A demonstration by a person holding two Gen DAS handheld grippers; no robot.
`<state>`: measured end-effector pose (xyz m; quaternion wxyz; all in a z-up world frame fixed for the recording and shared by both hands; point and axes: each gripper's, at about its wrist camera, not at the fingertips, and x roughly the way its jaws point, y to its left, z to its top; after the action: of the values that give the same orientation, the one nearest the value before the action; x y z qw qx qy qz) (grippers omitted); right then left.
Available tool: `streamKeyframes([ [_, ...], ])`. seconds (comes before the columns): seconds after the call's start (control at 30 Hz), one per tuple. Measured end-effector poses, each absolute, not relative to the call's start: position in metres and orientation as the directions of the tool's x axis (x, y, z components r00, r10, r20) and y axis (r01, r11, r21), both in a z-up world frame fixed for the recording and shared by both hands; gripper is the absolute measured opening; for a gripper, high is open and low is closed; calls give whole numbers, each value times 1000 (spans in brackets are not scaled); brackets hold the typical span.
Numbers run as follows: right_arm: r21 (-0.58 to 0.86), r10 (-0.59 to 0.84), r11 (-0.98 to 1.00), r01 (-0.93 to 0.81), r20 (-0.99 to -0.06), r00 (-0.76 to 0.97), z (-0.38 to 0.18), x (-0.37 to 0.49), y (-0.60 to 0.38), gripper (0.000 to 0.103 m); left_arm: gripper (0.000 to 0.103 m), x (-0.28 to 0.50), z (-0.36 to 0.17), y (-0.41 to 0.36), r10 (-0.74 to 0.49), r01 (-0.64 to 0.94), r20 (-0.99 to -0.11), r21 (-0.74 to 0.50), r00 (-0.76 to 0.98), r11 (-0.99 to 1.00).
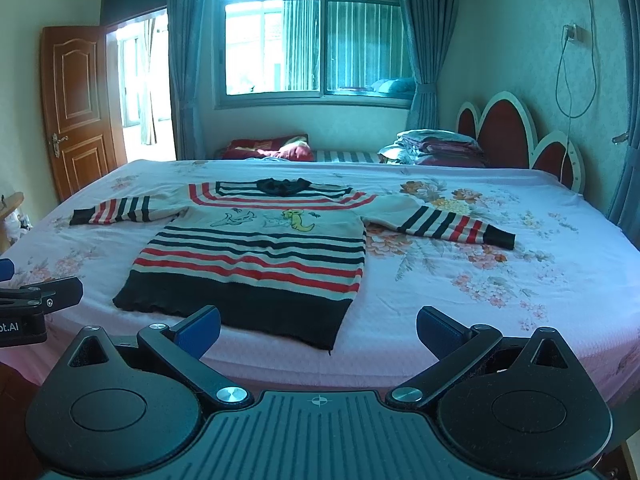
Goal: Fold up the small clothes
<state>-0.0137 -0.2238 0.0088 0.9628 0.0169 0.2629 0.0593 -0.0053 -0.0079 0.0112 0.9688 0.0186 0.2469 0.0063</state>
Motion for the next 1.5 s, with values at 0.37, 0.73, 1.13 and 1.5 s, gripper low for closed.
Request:
streamKeyframes([
  [0.37,69,128,992,-107,-505,854,9,-13,-225,103,103,-5,11,-7,20,-1,-478,40,878,999],
  [0.73,72,130,992,-108,-502,855,10,-11,-228,103,103,-4,13,-9,21,-4,-482,37,876,999],
  [1.13,76,131,991,-108,-502,855,10,-12,-228,103,103,-3,11,-11,20,-3,-484,36,875,999],
  [1.5,70,129,992,-108,-502,855,11,-11,-220,103,103,-3,10,-10,21,-5,-481,34,876,999],
])
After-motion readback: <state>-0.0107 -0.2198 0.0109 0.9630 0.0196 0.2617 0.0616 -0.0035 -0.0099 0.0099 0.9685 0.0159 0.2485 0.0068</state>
